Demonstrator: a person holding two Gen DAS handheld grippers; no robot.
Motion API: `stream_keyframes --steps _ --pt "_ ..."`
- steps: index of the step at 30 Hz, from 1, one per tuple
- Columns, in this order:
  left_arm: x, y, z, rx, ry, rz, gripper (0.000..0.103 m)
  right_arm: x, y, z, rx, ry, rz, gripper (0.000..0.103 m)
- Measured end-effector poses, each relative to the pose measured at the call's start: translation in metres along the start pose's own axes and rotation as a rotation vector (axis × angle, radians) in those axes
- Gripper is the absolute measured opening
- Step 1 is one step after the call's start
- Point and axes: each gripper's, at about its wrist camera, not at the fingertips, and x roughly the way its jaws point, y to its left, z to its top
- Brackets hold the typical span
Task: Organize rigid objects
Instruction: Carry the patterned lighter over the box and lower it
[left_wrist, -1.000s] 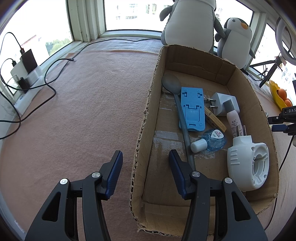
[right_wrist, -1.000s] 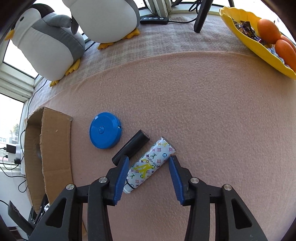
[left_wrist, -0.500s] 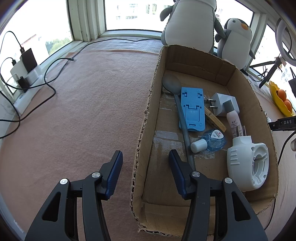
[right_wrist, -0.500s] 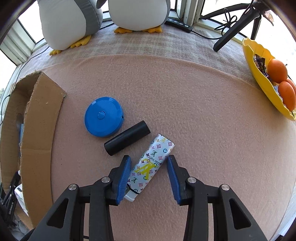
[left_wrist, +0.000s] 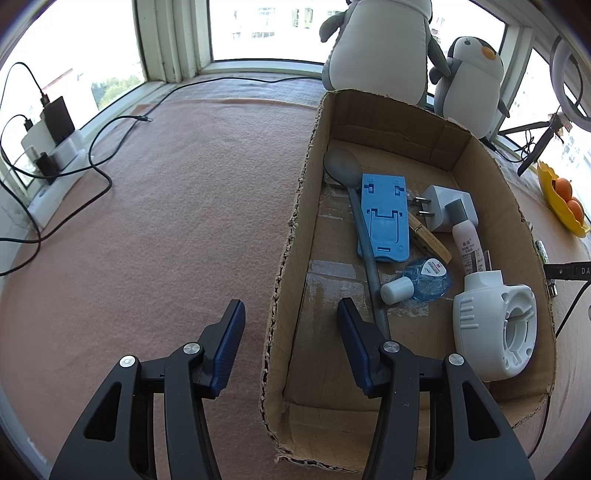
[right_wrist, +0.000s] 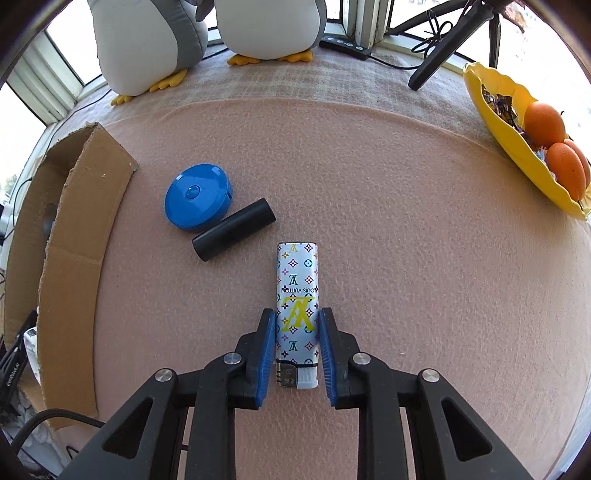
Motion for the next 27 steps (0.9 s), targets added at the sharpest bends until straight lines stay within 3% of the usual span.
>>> stream_keyframes --steps 4,12,27 --pt "0.000 0.000 0.000 0.000 0.000 0.000 0.052 -0.010 -0.011 -0.005 0.032 -0.019 0.039 0.021" --pt "0.000 0.000 0.000 -0.001 0.000 0.000 0.051 -0.045 0.004 -0.010 0.033 -0.097 0.089 0.021" --pt "0.000 0.000 0.000 -0.001 0.000 0.000 0.051 -0.082 0.092 0.020 -0.065 -0.178 0.267 0.021"
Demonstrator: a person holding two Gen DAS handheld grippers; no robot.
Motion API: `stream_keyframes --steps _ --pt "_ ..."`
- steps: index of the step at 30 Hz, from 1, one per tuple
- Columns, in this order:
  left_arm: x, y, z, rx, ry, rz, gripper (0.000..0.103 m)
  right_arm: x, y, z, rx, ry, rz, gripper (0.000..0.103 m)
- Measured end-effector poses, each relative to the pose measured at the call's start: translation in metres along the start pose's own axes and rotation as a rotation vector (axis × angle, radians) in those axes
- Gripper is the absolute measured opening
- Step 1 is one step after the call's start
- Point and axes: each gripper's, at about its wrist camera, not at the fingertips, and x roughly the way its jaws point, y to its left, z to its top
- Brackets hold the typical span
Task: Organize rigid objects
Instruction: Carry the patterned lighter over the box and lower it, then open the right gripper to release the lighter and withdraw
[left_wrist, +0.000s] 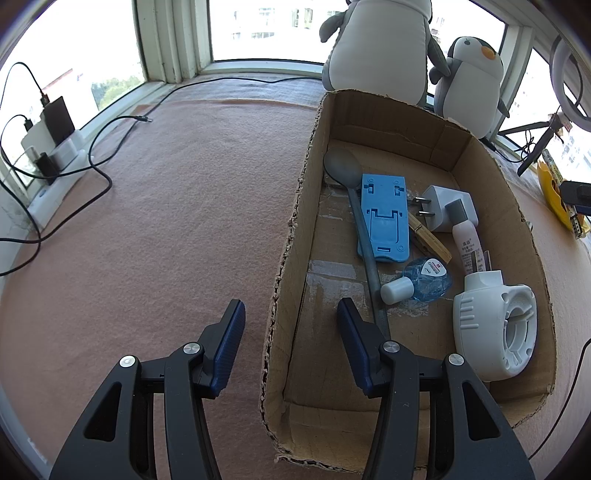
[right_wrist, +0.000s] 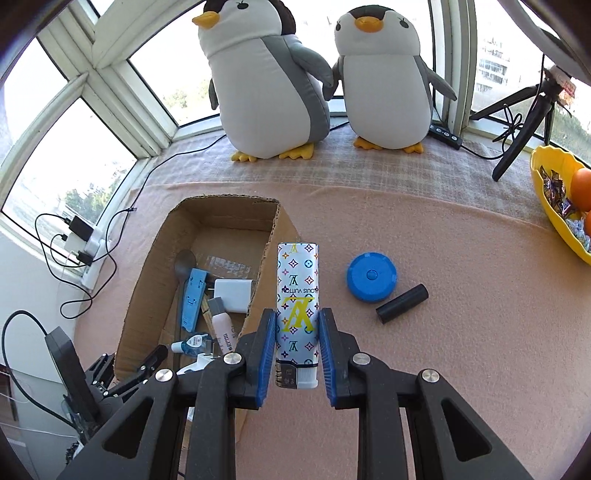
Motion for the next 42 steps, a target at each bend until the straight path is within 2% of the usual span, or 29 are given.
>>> stream_keyframes --steps 5,15,32,33,35,37,42 --pt "0.000 0.000 0.000 0.000 0.000 0.000 0.051 0.014 0.028 0.004 -0.021 0.016 0.062 0.021" --pt "0.000 0.000 0.000 0.000 -0.001 0.000 0.051 0.043 0.074 0.002 -0.075 0.046 0.094 0.021" --pt "0.000 0.001 0.000 0.000 -0.001 0.000 0.052 0.077 0.098 -0.005 -0.114 0.101 0.107 0.021" --pt "0.000 0.000 0.000 0.001 -0.001 0.000 0.052 0.077 0.099 -0.005 -0.111 0.094 0.109 0.022" --pt "0.000 0.001 0.000 0.001 0.000 0.000 0.052 0.074 0.098 -0.003 -0.107 0.082 0.115 0.041" --pt "0.000 0.001 0.000 0.000 -0.001 0.000 0.052 0.070 0.098 -0.002 -0.110 0.060 0.115 0.048" --pt "0.000 0.001 0.000 0.001 -0.001 0.001 0.052 0.063 0.093 0.001 -0.108 0.043 0.116 0.048"
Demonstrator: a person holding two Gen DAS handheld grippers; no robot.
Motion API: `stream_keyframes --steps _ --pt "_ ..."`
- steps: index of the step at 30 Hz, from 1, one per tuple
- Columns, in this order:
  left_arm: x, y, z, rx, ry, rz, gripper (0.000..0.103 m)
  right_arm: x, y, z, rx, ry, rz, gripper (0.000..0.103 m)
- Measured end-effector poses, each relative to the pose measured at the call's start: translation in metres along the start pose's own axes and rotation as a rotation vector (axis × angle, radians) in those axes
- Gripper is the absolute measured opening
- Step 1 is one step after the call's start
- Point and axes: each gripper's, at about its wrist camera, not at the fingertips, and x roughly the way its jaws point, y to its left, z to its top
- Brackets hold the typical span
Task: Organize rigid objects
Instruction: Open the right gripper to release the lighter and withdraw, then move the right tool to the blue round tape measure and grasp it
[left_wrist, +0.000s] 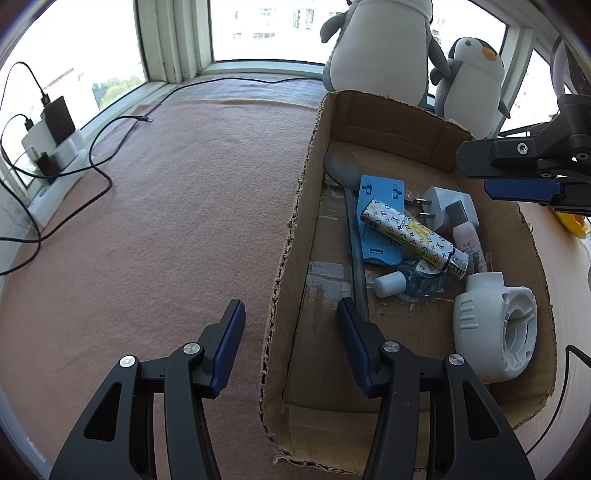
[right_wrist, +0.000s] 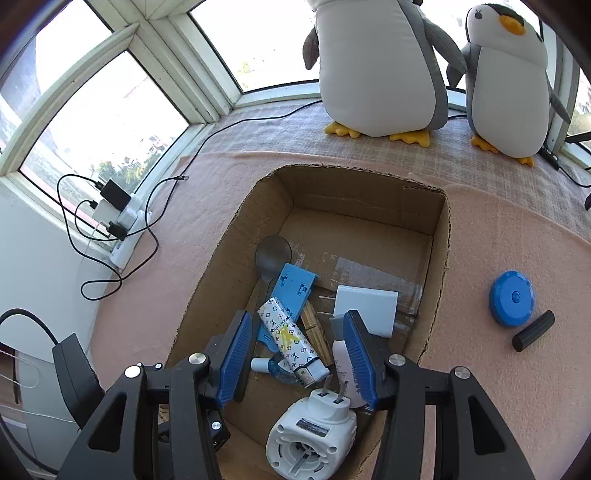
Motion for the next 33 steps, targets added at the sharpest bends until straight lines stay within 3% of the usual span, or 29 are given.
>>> stream_keyframes --steps 13,17,33 --pt "0.000 0.000 0.000 0.000 0.000 0.000 0.052 -0.027 -0.034 0.001 0.044 -0.050 0.011 0.049" --pt "0.000 0.000 0.000 0.000 0.000 0.001 0.052 -0.042 -0.059 0.003 0.075 -0.076 -0.008 0.057" --pt "0.000 0.000 0.000 0.003 0.000 0.002 0.052 -0.066 -0.159 -0.004 0.192 -0.074 -0.132 0.058"
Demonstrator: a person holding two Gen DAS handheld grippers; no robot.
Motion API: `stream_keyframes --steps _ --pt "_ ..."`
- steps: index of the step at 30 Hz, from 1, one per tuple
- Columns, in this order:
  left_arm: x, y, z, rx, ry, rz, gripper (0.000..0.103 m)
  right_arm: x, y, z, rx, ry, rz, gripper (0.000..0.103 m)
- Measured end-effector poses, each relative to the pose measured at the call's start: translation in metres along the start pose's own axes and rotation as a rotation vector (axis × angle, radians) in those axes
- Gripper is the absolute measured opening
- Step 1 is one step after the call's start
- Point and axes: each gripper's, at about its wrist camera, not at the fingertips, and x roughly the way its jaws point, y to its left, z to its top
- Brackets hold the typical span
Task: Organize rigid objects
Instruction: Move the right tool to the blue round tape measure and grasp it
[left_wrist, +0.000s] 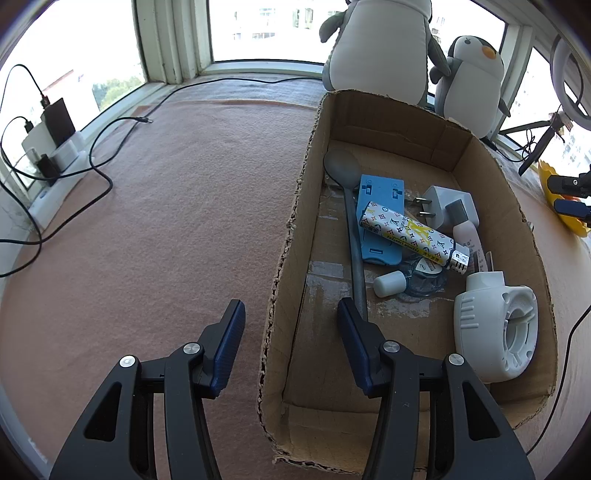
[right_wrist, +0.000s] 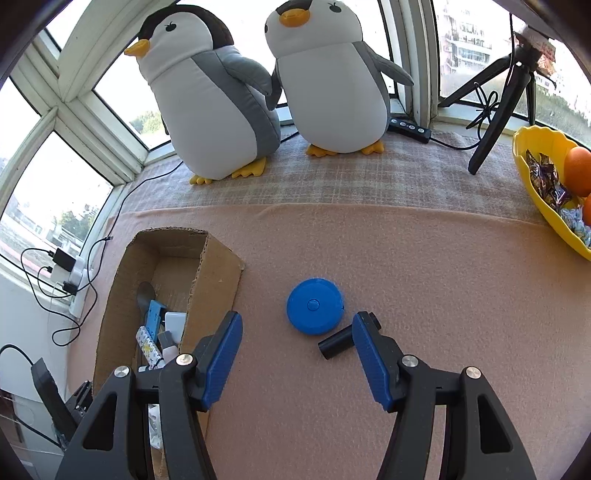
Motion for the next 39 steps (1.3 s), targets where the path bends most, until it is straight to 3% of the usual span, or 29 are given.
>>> stream_keyframes --steps 4,7,10,16,34,39 --pt "0.000 0.000 0.000 0.002 0.001 0.002 0.052 0.008 -0.008 0.003 -0.027 0.011 -0.024 0.058" --pt "0.000 0.000 0.000 0.002 0.000 0.002 0.052 0.017 -0.002 0.004 -0.093 0.018 -0.043 0.058" --pt "0.000 0.000 0.000 0.001 0.001 0.002 0.052 0.030 0.009 0.002 -0.186 0.045 -0.061 0.067" --pt "0.000 0.000 0.000 0.002 0.000 0.002 0.052 0.054 0.023 -0.001 -0.308 0.093 -0.128 0.067" --pt "0.000 0.000 0.000 0.002 0.001 0.002 0.052 0.090 0.023 0.005 -0.344 0.165 -0.193 0.067" --pt "0.000 0.000 0.000 0.003 0.001 0.002 0.052 0.091 0.024 0.006 -0.347 0.156 -0.198 0.057"
